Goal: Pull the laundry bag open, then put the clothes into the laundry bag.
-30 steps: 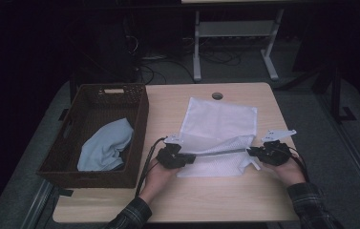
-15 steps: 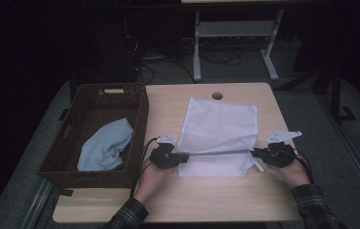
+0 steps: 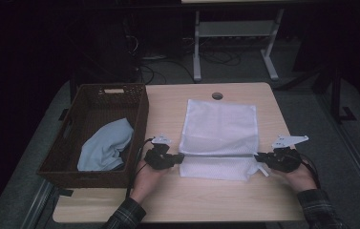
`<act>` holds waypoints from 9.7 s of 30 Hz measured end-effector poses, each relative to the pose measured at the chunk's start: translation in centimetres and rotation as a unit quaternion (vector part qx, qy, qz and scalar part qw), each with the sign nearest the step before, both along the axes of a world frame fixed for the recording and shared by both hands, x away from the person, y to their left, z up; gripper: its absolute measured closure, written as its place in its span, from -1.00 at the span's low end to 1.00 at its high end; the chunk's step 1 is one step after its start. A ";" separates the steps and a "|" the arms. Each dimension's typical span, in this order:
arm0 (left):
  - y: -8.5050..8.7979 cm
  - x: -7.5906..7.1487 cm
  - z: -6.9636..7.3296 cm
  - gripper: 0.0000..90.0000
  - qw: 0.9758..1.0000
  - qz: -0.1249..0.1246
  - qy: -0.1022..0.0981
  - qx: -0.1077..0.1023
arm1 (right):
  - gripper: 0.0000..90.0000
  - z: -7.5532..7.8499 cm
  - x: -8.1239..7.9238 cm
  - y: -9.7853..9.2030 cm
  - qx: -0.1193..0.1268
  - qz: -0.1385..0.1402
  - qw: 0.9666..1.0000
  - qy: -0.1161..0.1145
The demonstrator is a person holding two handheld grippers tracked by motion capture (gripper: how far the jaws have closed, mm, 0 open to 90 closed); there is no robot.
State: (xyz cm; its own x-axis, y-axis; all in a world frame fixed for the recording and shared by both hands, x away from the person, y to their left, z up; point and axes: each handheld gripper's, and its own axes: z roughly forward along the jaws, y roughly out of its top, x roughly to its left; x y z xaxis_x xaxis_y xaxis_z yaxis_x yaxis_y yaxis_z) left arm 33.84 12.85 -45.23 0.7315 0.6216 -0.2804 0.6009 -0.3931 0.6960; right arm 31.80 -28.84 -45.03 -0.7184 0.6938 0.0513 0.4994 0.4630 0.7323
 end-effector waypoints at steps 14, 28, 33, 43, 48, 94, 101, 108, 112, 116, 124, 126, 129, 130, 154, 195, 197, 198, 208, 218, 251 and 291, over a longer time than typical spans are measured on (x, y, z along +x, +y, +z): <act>-0.1 -0.1 -0.6 0.92 0.999 -0.013 0.030 0.023 | 0.83 -1.5 0.3 -0.2 -0.022 0.011 1.000 0.012; -0.3 -0.1 -0.7 0.65 0.999 -0.031 0.024 0.033 | 0.11 -1.1 -0.6 -0.3 -0.004 0.012 1.000 0.006; -0.5 -0.6 -0.3 0.25 0.998 -0.025 -0.011 0.065 | -0.16 -0.9 -0.8 0.3 -0.002 0.013 1.000 -0.002; -1.0 -1.8 -0.2 -0.56 0.995 -0.041 -0.036 0.082 | -0.53 -0.8 -2.1 0.9 0.015 0.029 0.999 -0.011; -0.9 -2.4 0.1 -0.64 0.995 -0.049 -0.043 0.078 | -0.56 -0.6 -2.7 1.0 0.025 0.034 0.999 -0.011; 1.5 -3.5 5.8 -0.65 0.994 -0.066 -0.008 0.087 | -0.61 -0.4 -2.9 6.2 0.023 0.105 0.994 -0.028; 1.4 -2.5 7.3 -0.65 0.994 -0.077 -0.021 0.080 | -0.61 -0.3 -3.0 6.0 0.024 0.103 0.994 -0.028; 1.7 -1.5 8.2 -0.65 0.992 -0.093 -0.031 0.074 | -0.61 -0.2 -2.9 5.9 0.031 0.097 0.994 -0.028; 1.9 -1.1 8.8 -0.65 0.991 -0.104 -0.033 0.077 | -0.61 -0.2 -2.7 5.6 0.035 0.088 0.995 -0.028; 2.5 -0.8 9.5 -0.65 0.991 -0.098 -0.038 0.080 | -0.61 -0.2 -2.8 5.5 0.034 0.089 0.995 -0.029; 4.1 -0.3 10.6 -0.65 0.992 -0.075 -0.045 0.089 | -0.61 -0.1 -2.5 5.6 0.032 0.089 0.995 -0.033; 4.7 -0.2 10.7 -0.65 0.993 -0.070 -0.045 0.087 | -0.61 -0.1 -2.5 5.7 0.031 0.090 0.995 -0.034; 5.3 -0.1 10.7 -0.65 0.993 -0.067 -0.042 0.088 | -0.61 0.0 -2.4 5.8 0.035 0.091 0.995 -0.033; 5.5 0.0 10.7 -0.65 0.993 -0.064 -0.043 0.089 | -0.61 -0.1 -2.5 5.9 0.032 0.095 0.994 -0.034; 11.6 2.7 11.9 -0.67 0.993 -0.002 -0.050 0.103 | -0.68 -0.2 -2.5 5.7 0.049 0.049 0.997 -0.025; 19.3 6.7 4.0 -0.95 0.965 0.134 0.005 0.225 | -0.68 -0.8 -3.3 4.7 0.026 0.056 0.998 -0.028; 19.4 6.8 3.7 -0.94 0.964 0.139 0.014 0.228 | -0.68 -0.8 -3.3 4.7 0.026 0.057 0.998 -0.028; 19.6 6.9 3.6 -0.95 0.964 0.140 0.021 0.225 | -0.68 -0.8 -3.3 4.6 0.025 0.056 0.998 -0.028; 19.7 7.2 2.4 -0.94 0.959 0.141 0.057 0.238 | -0.67 -0.9 -3.4 4.6 0.024 0.058 0.998 -0.026; 19.8 7.3 2.0 -0.86 0.951 0.151 0.081 0.256 | -0.67 -1.1 -3.4 4.8 0.024 0.065 0.997 -0.022; 21.1 6.1 5.4 0.44 0.964 0.155 0.081 0.201 | -0.67 -1.1 -3.4 4.3 0.023 0.062 0.998 -0.022; 17.5 3.4 16.2 0.44 0.991 0.058 -0.010 0.118 | -0.67 -0.7 -3.4 3.9 0.040 0.055 0.997 -0.028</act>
State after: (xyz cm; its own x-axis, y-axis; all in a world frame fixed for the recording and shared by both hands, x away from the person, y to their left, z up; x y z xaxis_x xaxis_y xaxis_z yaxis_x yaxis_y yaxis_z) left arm 37.22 30.35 -29.00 0.6555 0.7479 -0.1043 0.6389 -0.4756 0.6047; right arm 28.35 -24.99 -45.76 -0.7928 0.6065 0.0601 0.4060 0.4521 0.7942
